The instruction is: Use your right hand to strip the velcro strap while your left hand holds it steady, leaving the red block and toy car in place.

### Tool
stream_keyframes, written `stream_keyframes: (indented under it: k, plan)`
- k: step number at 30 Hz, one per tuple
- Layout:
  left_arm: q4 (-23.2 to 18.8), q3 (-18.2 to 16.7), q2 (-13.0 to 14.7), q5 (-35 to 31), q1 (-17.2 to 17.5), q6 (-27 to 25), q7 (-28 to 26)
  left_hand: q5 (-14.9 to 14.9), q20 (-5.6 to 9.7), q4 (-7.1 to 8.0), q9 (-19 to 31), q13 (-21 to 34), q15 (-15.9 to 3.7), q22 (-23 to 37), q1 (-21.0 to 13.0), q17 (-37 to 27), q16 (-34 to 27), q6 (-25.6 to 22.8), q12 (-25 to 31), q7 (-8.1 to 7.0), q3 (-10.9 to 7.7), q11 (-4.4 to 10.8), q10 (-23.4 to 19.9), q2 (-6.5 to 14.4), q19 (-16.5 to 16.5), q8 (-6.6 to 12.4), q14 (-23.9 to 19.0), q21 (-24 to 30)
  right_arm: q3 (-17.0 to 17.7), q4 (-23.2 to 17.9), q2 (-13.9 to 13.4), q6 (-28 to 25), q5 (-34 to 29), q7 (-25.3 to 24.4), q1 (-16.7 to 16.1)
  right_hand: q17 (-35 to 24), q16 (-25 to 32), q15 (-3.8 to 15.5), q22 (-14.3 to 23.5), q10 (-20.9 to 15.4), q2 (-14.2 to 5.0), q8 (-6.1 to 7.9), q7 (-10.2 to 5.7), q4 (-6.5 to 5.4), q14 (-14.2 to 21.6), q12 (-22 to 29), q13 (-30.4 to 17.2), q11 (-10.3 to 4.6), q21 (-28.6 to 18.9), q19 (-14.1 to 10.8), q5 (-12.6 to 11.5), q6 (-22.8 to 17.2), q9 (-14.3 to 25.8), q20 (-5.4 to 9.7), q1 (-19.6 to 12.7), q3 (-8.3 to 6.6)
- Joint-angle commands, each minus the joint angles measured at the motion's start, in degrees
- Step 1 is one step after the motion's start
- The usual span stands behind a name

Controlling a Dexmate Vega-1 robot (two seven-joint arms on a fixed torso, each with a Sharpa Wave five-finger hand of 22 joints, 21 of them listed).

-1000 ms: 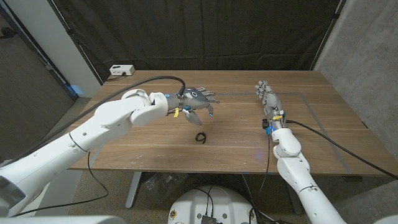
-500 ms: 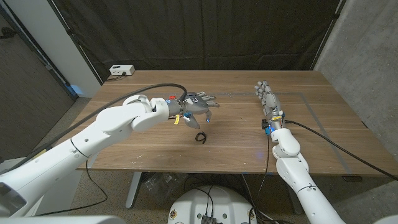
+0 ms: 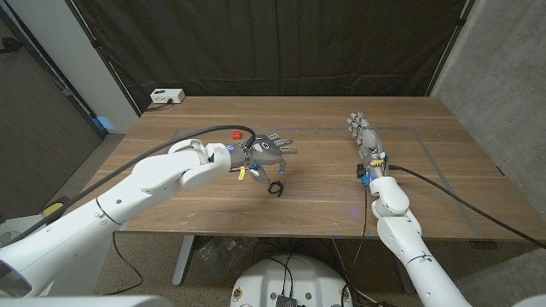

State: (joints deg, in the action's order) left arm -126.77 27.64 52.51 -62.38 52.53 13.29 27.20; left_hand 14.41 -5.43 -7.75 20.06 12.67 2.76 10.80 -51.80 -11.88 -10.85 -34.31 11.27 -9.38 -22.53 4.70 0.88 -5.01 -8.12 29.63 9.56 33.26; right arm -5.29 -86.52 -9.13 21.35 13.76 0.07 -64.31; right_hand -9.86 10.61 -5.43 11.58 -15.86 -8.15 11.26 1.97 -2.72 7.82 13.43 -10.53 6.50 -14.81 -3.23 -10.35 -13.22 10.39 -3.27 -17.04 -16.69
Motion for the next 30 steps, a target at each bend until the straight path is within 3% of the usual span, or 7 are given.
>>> stream_keyframes:
  k: [1,4,19,25,30]
  plan:
    - [1.1,-0.8,0.9,-2.9,2.3,1.1,-4.6,-0.1,-0.05,0.05,0.7,0.2,-0.46,0.3,-0.4,-0.2,-0.5,-1.4,0.4,0.35,0.47,0.44,0.2,0.2,-0.3,1.16,0.5,-0.1,-0.6,0.9,0.7,-0.3,-0.6,-0.5,0.2,-0.2,0.0,0.04,0.3,-0.4,-0.15,0.47,0.00,-0.21,0.3,0.5,-0.2,0.01,0.1,-0.4,0.1,-0.5,0.2,-0.20,0.3,-0.13]
    - [1.2,-0.5,1.3,-5.8,3.1,1.3,-6.8,-0.1,0.04,0.13,1.1,0.2,-0.69,0.3,-0.3,-0.2,-0.7,-2.0,0.6,0.24,0.69,0.45,0.1,0.2,-0.2,1.75,0.2,0.0,-0.8,1.1,0.8,-0.3,-0.8,-0.7,0.4,-0.2,0.0,-0.01,0.3,-0.5,-0.17,0.37,-0.03,-0.25,0.4,0.4,-0.2,0.09,0.1,-0.4,0.1,-0.6,0.2,-0.23,0.4,-0.23]
    - [2.8,-2.3,2.7,-6.8,7.1,0.6,-13.8,0.0,0.28,0.49,3.4,0.2,-1.78,0.3,-0.2,-0.2,-1.4,-4.0,1.4,1.42,1.75,1.10,-1.3,0.2,0.5,4.97,-1.7,0.2,-1.6,1.1,1.1,-1.0,-1.8,-1.1,0.8,-0.1,-0.1,0.06,0.3,-0.5,-0.13,0.27,-0.04,-0.29,0.3,0.3,-0.2,-0.09,0.2,-0.3,0.1,-0.7,0.2,-0.17,0.5,-0.32]
    - [4.5,-2.4,3.0,-6.7,7.3,1.3,-16.8,0.3,0.46,0.55,5.5,0.2,-3.00,0.3,-0.3,-0.2,-2.1,-7.2,2.7,0.87,2.72,3.55,-4.9,-0.2,1.7,8.47,-4.3,0.5,-1.9,1.3,1.3,-1.2,-2.0,-1.3,1.1,-0.1,-0.1,0.11,0.3,-0.5,-0.09,0.21,-0.05,-0.31,0.4,0.2,-0.2,-0.11,0.2,-0.4,0.1,-0.8,0.2,-0.16,0.6,-0.37]
    - [5.1,-2.4,3.1,-7.2,7.2,1.0,-17.7,0.4,0.58,0.46,6.2,0.1,-3.68,0.3,-0.6,-0.2,-2.4,-8.8,3.1,0.39,3.03,4.66,-6.2,-0.4,2.2,9.90,-5.5,0.7,-1.9,2.2,1.6,-0.9,-1.9,-1.2,1.3,-0.1,-0.1,-0.03,0.3,-0.7,-0.06,0.22,0.02,-0.37,0.4,0.2,-0.2,0.01,0.2,-0.4,0.1,-1.2,0.2,-0.28,0.7,-0.45]
